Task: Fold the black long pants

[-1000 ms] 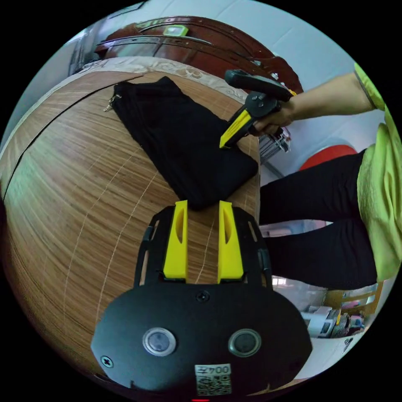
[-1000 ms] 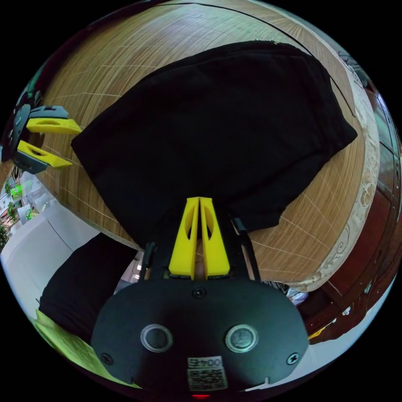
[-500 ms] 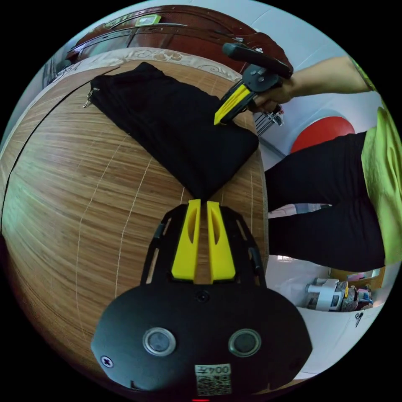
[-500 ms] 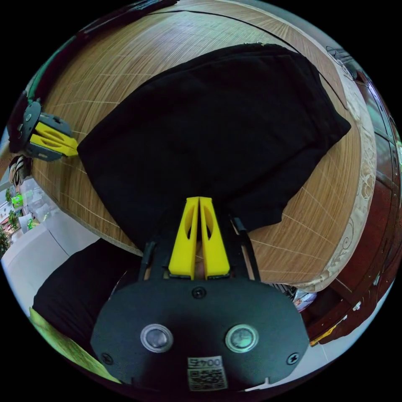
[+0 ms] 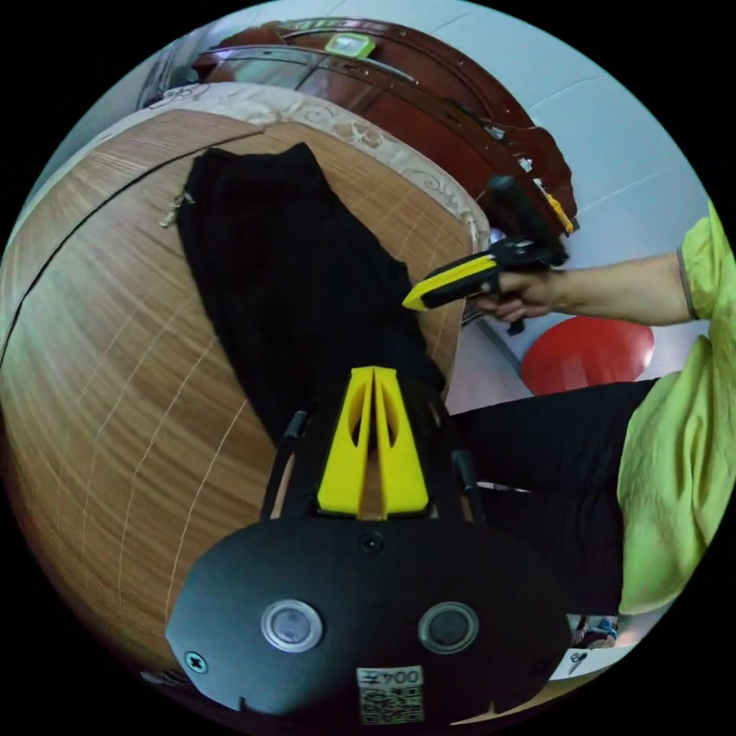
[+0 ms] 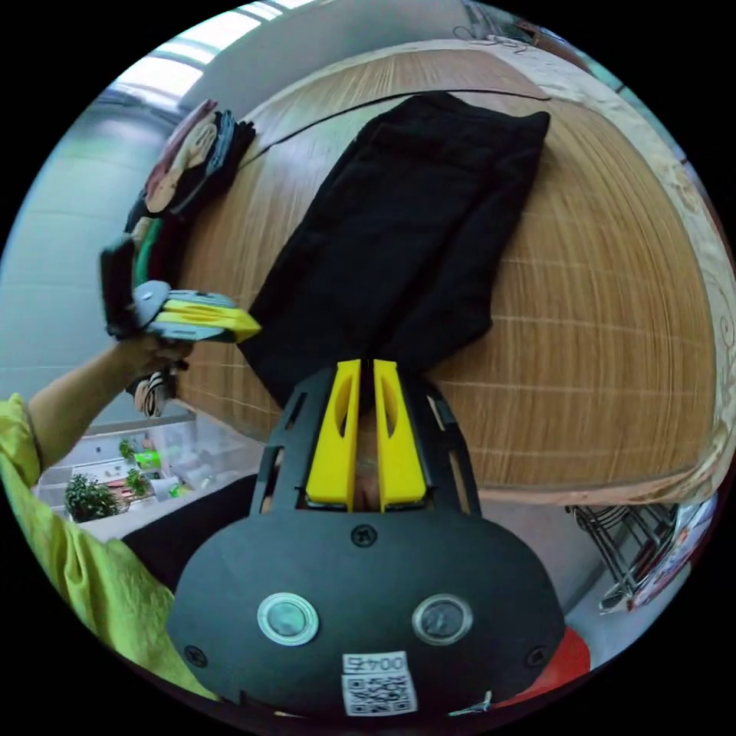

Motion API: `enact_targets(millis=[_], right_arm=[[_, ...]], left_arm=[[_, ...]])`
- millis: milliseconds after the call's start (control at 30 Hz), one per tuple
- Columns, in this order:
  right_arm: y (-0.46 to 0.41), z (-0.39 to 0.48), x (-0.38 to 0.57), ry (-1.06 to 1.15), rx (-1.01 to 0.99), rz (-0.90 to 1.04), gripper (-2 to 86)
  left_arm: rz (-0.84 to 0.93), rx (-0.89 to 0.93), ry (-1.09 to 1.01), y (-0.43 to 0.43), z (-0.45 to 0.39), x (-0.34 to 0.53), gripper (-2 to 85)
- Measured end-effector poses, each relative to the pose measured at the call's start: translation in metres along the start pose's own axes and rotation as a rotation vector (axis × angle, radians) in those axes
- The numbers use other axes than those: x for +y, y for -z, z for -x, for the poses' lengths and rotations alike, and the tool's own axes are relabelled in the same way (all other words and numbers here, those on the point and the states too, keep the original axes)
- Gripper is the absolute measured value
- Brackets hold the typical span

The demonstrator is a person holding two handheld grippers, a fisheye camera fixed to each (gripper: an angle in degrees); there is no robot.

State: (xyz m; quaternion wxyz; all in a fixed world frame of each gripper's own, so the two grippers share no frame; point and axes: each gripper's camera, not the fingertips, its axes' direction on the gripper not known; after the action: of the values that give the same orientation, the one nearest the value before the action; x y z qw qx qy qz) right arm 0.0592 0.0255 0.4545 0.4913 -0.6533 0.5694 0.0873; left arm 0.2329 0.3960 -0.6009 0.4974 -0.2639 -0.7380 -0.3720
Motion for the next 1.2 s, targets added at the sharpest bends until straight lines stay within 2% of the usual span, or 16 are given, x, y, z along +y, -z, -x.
enact_targets(millis=[133, 233, 400, 500, 633, 833, 900, 967, 1067, 1100, 1167, 1200], right_arm=[[0.053, -0.002, 0.091, 0.062, -0.034, -0.021, 9.2], [0.063, 0.021, 0.131, 0.133, -0.043, -0.034, 12.2], [0.071, 0.035, 0.140, 0.159, -0.042, -0.096, 12.8], [0.082, 0.024, 0.134, 0.140, -0.109, -0.124, 12.7], [0.106, 0.022, 0.132, 0.235, -0.106, -0.148, 13.1], [0.149, -0.027, 0.116, 0.156, -0.154, -0.235, 13.6], [0.153, -0.044, 0.105, 0.140, -0.251, -0.196, 13.6], [0.142, -0.069, 0.098, 0.101, -0.520, -0.073, 13.6], [0.158, -0.087, 0.113, 0.088, -0.690, -0.051, 11.4], [0.158, -0.082, 0.117, 0.126, -0.693, 0.001, 11.2], [0.153, -0.046, 0.145, 0.304, -0.424, 0.181, 11.0], [0.151, -0.039, 0.153, 0.334, -0.354, 0.214, 11.0]], left_arm=[[0.225, -0.066, 0.020, -0.077, 0.035, -0.009, 0.4], [0.113, 0.042, 0.028, -0.075, 0.067, 0.009, 0.5], [0.144, 0.129, 0.045, -0.080, 0.105, 0.006, 0.4], [0.146, 0.175, 0.066, -0.083, 0.126, 0.008, 0.4], [0.146, 0.231, 0.072, -0.087, 0.153, 0.010, 0.4], [0.117, 0.314, 0.074, -0.094, 0.189, 0.019, 0.4], [0.103, 0.333, 0.075, -0.097, 0.198, 0.023, 0.4], [0.096, 0.349, 0.079, -0.099, 0.206, 0.026, 0.4], [0.091, 0.361, 0.081, -0.104, 0.216, 0.029, 0.4], [0.087, 0.362, 0.077, -0.106, 0.220, 0.030, 0.4], [0.079, 0.370, 0.076, -0.110, 0.225, 0.033, 0.4], [0.075, 0.379, 0.077, -0.113, 0.229, 0.034, 0.4]])
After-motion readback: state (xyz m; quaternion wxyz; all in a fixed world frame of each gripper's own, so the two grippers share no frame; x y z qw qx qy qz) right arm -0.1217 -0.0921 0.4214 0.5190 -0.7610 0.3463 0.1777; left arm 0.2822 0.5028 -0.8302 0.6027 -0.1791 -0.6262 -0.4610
